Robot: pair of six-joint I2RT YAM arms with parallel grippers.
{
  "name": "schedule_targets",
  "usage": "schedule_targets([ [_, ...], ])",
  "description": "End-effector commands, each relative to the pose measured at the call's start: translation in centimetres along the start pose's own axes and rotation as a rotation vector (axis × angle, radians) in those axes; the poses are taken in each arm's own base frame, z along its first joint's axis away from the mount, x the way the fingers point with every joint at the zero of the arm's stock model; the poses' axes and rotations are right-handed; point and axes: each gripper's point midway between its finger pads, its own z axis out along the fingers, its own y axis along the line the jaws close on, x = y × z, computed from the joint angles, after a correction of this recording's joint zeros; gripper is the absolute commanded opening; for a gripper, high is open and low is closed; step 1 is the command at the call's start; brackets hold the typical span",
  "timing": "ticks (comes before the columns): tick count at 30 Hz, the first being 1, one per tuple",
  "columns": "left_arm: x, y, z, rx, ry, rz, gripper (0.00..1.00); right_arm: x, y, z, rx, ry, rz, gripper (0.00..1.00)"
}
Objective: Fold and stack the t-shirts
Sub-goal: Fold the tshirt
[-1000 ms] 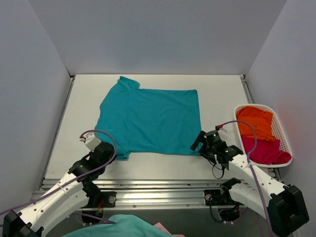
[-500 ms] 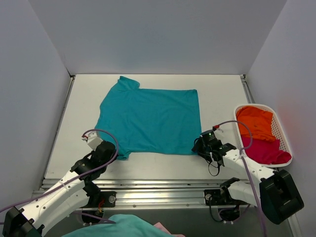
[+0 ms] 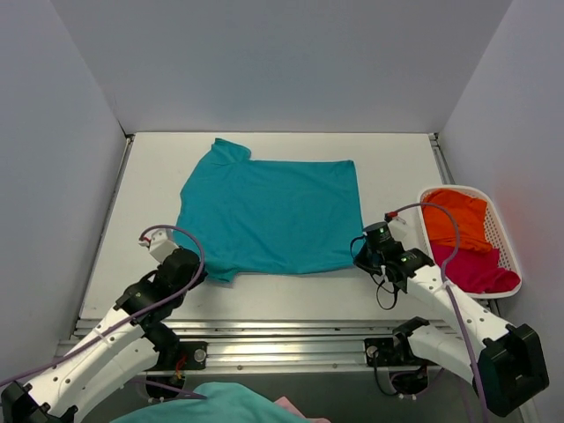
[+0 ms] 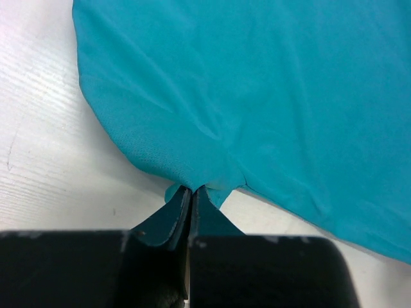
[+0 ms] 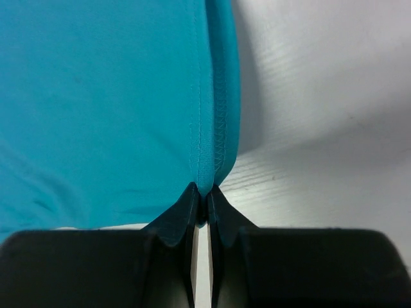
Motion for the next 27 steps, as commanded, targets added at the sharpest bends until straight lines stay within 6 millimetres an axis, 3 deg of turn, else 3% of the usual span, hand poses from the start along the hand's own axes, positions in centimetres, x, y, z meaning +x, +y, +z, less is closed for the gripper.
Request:
schedule_targets([
  [1, -2.9, -2.2, -2.4, 0.056, -0.029, 0.002, 0.02, -2.6, 0.1, -2.2, 0.040, -0.069, -0.038, 0.00],
  [6, -4.2, -4.3, -3.0, 0.105, -0.045, 0.010, 0.02, -3.8, 1.0, -2.2, 0.038, -0.088, -0.062, 0.00],
  [12, -5.3, -7.1, -1.7, 0.126, -0.042, 0.031, 0.02, -6.2, 3.0, -0.7, 0.045, -0.119, -0.075, 0.00],
  [21, -8.2, -10.7, 2.1, 0.146, -0.013, 0.037, 0.02, -11.0, 5.0, 1.5, 0.100, -0.173, -0.053, 0.00],
  [26, -9.7, -11.3, 6.0, 0.119, 0.015, 0.029, 0.02, -13.2, 5.1, 4.9, 0.157, -0.154, -0.019, 0.00],
  [27, -11.0, -12.2, 6.7, 0.154, 0.008, 0.010, 0.02, -13.8, 5.1, 5.6, 0.164, -0.152, -0.008, 0.00],
])
